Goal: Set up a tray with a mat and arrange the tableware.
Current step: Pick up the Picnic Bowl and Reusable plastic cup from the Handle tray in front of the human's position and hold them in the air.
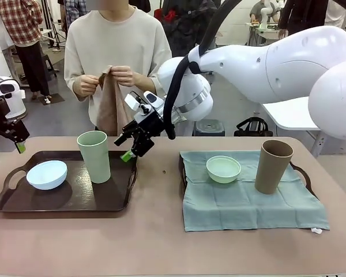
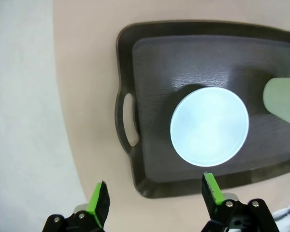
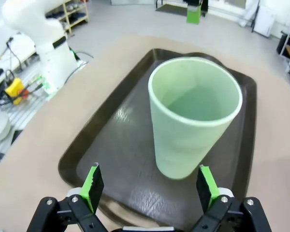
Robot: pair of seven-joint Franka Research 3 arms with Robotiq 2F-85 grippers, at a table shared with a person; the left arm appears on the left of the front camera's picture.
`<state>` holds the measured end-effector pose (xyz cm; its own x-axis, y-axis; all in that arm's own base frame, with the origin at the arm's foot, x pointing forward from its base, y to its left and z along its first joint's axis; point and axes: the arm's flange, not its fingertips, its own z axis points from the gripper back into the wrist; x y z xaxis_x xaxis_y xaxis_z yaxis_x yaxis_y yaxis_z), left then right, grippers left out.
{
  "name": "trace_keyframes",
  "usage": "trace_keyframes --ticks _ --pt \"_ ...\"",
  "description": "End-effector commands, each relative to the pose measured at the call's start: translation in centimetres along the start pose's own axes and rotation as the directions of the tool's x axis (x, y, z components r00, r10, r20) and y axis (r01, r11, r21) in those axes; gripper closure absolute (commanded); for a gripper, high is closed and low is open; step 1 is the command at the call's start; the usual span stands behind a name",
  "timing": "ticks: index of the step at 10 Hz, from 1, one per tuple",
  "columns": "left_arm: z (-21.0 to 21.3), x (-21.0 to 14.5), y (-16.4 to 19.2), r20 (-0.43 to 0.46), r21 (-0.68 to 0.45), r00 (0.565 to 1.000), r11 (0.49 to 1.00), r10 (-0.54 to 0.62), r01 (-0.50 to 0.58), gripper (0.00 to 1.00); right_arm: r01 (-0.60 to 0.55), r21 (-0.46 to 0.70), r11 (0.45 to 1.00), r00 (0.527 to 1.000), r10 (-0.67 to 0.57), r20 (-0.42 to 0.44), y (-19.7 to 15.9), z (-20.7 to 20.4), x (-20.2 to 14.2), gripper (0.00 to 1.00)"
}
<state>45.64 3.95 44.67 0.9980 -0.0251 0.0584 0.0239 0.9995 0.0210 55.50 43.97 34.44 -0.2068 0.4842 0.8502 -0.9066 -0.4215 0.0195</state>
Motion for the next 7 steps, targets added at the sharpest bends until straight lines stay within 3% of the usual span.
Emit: trace_keyframes --ticks 1,4,7 --pt "-1.1 -0.4 0.1 0.045 0.014 0.998 0.999 -0.041 0.041 0.0 0.08 -0.033 0.996 0.997 -0.08 0.01 -0.7 -1.0 0.4 0.0" --pt "-2.3 -1.0 -0.5 0.101 -0.04 0.991 0.995 -0.09 0.094 0.0 0.249 -0.142 0.958 0.968 -0.247 0.035 -1.5 -2.1 -0.1 0.0" --pt "-2.8 -0.6 -0.4 0.099 -0.054 0.992 0.995 -0.074 0.08 0.0 0.252 -0.099 0.963 0.968 -0.249 0.034 -1.8 -3.8 0.4 0.0"
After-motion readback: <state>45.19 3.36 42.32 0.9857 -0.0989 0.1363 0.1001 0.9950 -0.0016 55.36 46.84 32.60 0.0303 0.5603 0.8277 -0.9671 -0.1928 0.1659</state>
